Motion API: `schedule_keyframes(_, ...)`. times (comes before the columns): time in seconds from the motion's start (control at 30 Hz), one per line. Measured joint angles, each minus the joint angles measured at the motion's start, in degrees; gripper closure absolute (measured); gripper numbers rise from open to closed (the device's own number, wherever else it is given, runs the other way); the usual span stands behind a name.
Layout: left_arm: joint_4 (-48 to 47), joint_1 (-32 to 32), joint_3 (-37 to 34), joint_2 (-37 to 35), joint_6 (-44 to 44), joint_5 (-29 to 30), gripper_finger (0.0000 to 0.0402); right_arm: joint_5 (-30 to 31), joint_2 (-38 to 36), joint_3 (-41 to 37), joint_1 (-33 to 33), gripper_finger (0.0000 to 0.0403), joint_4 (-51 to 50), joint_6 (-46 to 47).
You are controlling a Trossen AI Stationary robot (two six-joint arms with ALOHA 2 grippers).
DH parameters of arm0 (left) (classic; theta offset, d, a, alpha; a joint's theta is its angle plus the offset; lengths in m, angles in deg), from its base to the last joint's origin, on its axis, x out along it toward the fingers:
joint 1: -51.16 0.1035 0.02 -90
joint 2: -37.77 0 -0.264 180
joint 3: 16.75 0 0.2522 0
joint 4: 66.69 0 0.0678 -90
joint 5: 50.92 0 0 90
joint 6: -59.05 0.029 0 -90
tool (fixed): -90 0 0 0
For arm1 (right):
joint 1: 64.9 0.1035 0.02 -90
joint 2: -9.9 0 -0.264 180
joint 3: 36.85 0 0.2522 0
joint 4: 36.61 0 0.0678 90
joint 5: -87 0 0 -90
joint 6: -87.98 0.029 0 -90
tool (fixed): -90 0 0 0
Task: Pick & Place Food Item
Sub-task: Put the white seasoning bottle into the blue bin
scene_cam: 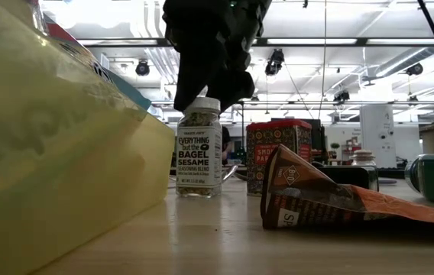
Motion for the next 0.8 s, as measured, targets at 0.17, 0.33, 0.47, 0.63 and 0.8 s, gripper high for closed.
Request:
schedule_keyframes(0.17,0.0,-0.02,-0.01,0.0,0.0,-0.02,0.0391,3.04,-2.08,0.1,1.2,0.0056,-0.6,-2.09)
schedule_keyframes(0.33,-0.01,-0.02,0.0,0.0,0.0,-0.02,0.0391,11.03,-5.75,-0.03,3.68,0.0054,-0.8,-2.31)
schedule_keyframes(0.47,0.0,-0.02,0.0,0.0,-0.01,-0.01,0.0391,14.61,-8.1,-1.17,5.27,0.0054,-1.86,-2.41)
schedule_keyframes(0.63,0.0,-0.01,-0.01,0.0,-0.02,-0.01,0.0391,16.51,-11.63,-5.8,5.63,0.0054,-1.78,-2.74)
schedule_keyframes(0.8,0.0,-0.02,-0.01,0.0,-0.01,-0.01,0.0391,18.83,-16.43,-12.88,5.63,0.0054,3.85,-3.15)
